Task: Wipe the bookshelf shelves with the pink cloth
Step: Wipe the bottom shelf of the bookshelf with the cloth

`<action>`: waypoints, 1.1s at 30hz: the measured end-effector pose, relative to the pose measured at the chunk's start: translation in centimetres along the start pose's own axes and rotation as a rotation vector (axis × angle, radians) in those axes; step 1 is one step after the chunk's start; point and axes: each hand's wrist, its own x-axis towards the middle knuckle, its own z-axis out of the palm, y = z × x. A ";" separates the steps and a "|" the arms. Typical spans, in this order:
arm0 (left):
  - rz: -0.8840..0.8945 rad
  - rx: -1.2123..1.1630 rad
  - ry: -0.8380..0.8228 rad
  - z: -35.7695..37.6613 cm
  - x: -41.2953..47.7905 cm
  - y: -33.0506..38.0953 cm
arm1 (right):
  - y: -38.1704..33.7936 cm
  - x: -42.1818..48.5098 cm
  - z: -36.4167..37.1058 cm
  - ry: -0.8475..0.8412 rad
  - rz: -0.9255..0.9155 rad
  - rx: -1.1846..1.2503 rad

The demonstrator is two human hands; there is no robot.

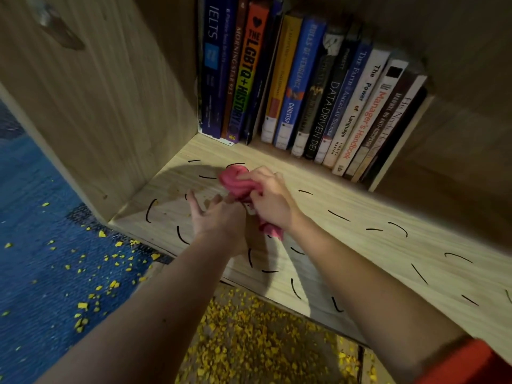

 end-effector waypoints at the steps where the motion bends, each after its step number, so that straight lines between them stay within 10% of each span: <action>1: -0.004 -0.004 0.003 0.0 -0.1 -0.1 | 0.3 0.1 -0.5 0.041 0.053 -0.011; 7: 0.017 -0.063 0.057 0.2 -1.2 -0.7 | -1.0 -2.3 -0.5 -0.036 0.172 -0.105; 14: -0.114 -0.330 0.492 1.8 -4.0 -7.5 | -1.5 -2.8 0.3 0.084 0.328 0.065; 33: 0.268 -0.411 0.627 3.8 1.8 -12.9 | -5.5 -3.2 2.7 -0.004 0.144 0.090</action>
